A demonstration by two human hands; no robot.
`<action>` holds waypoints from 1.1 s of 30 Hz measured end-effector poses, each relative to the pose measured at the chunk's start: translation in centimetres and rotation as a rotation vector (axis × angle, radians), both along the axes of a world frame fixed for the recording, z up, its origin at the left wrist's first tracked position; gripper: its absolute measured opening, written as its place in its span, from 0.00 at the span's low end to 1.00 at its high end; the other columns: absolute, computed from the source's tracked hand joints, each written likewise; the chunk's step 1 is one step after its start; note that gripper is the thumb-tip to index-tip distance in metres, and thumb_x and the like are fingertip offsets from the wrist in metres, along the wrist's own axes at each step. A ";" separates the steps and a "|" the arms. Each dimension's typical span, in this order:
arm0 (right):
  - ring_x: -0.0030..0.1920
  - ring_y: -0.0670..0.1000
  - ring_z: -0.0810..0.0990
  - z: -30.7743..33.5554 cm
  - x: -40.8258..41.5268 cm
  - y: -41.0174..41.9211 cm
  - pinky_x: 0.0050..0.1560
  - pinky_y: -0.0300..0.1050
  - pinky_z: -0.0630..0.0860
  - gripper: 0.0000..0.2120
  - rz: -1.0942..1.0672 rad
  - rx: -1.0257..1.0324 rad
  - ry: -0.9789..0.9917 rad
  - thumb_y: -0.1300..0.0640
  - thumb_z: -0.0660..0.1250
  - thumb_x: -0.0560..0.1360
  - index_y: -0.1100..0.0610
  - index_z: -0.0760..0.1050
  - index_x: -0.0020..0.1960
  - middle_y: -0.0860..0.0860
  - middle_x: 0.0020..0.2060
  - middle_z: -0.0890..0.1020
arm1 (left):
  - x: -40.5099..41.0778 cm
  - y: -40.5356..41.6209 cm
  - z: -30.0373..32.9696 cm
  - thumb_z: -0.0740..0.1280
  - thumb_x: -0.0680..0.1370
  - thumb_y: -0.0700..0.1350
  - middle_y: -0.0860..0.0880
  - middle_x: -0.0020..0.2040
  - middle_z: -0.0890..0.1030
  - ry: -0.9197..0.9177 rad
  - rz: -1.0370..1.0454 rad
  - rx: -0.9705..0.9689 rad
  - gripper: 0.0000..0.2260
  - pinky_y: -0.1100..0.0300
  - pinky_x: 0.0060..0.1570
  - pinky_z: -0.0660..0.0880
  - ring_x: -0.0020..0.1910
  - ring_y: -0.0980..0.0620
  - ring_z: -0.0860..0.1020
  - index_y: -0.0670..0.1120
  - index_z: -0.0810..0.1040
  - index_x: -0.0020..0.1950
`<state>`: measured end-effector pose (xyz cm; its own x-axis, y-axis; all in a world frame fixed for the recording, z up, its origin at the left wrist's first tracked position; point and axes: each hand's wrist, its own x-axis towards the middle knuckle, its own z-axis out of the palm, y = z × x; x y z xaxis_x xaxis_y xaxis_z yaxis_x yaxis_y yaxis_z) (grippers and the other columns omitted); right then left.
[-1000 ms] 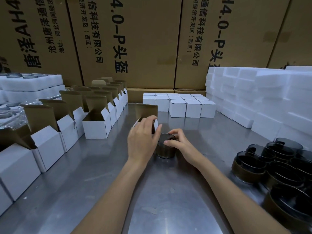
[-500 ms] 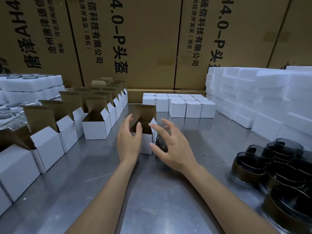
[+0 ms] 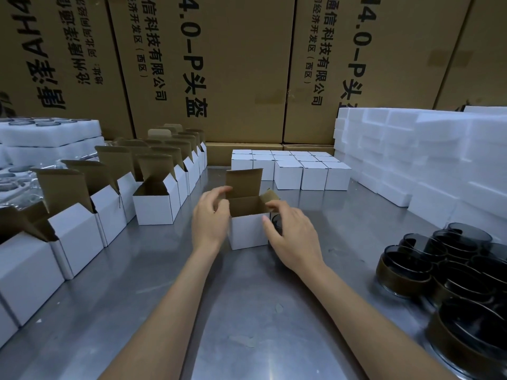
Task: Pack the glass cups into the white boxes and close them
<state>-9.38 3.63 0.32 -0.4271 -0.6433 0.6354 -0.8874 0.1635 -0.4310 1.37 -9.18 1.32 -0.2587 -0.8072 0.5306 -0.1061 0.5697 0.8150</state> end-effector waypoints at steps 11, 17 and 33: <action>0.49 0.46 0.76 0.7 -1.4 0.3 0.43 0.44 0.72 0.16 0.079 -0.028 -0.275 0.47 0.51 0.82 0.45 0.77 0.55 0.46 0.45 0.82 | 0.0 -0.8 0.3 0.56 0.78 0.40 0.58 0.47 0.76 0.151 -0.271 0.339 0.16 0.60 0.40 0.72 0.41 0.54 0.73 0.53 0.78 0.58; 0.49 0.40 0.78 2.0 -2.2 0.8 0.42 0.29 0.68 0.13 0.150 -0.349 -0.584 0.47 0.54 0.77 0.43 0.77 0.48 0.42 0.42 0.84 | -0.1 -1.2 -0.1 0.56 0.80 0.42 0.58 0.44 0.76 0.148 -0.271 0.306 0.15 0.59 0.41 0.72 0.40 0.55 0.72 0.53 0.78 0.58; 0.40 0.47 0.67 1.7 -3.8 1.8 0.49 0.43 0.59 0.14 0.020 0.122 0.058 0.46 0.68 0.73 0.46 0.74 0.30 0.40 0.25 0.70 | -0.5 -2.0 -0.8 0.53 0.81 0.39 0.56 0.58 0.74 0.116 -0.278 0.195 0.17 0.61 0.58 0.66 0.60 0.57 0.70 0.52 0.76 0.62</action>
<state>-13.17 5.41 2.04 -0.3779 -0.7253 0.5754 -0.9141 0.1934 -0.3564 0.84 -11.15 0.57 -0.4299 -0.8032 0.4125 0.1314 0.3964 0.9086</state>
